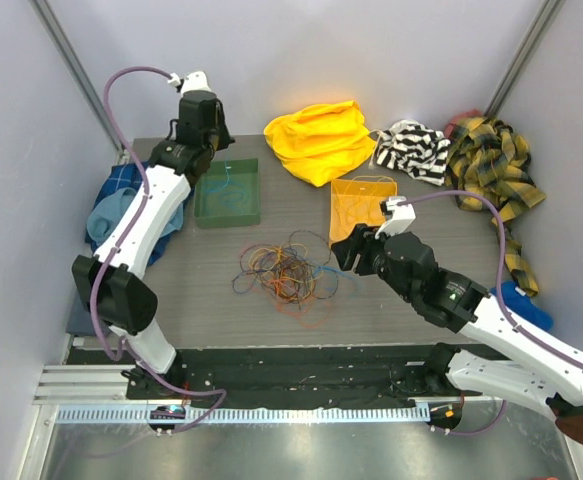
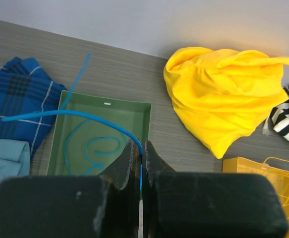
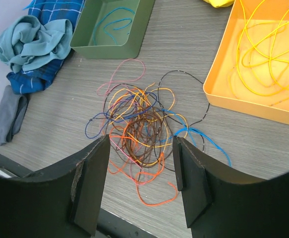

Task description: Untangle the cables

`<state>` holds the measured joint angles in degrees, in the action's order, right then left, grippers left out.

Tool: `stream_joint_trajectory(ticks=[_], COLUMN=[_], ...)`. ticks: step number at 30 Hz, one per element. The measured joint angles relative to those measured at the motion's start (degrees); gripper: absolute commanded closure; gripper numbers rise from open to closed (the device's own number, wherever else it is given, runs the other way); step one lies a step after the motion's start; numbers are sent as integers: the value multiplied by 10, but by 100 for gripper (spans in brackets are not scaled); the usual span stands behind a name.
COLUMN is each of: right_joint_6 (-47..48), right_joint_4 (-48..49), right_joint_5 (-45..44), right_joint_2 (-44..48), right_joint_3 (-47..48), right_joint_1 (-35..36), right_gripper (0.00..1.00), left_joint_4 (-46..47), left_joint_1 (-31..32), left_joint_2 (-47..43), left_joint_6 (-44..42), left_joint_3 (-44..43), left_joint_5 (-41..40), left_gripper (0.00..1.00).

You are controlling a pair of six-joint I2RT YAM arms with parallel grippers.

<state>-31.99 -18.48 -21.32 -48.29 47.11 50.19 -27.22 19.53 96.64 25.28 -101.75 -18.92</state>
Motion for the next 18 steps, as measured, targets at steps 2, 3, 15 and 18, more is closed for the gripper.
stream_joint_trajectory(ticks=[2, 3, 15, 18], right_joint_6=[3, 4, 7, 7], right_joint_4=[0, 0, -1, 0], right_joint_5=[0, 0, -11, -11], right_joint_2=[0, 0, 0, 0], right_joint_3=[-3, -4, -35, -36], right_joint_1=[0, 0, 0, 0], right_gripper=[39, 39, 39, 39], left_joint_4=[8, 15, 41, 40], left_joint_1=[-2, -4, -23, -24], left_joint_2=[16, 26, 131, 152], left_joint_6=[1, 2, 17, 14], left_joint_3=[2, 7, 36, 20], left_joint_5=[0, 1, 15, 15], left_gripper=[100, 100, 87, 73])
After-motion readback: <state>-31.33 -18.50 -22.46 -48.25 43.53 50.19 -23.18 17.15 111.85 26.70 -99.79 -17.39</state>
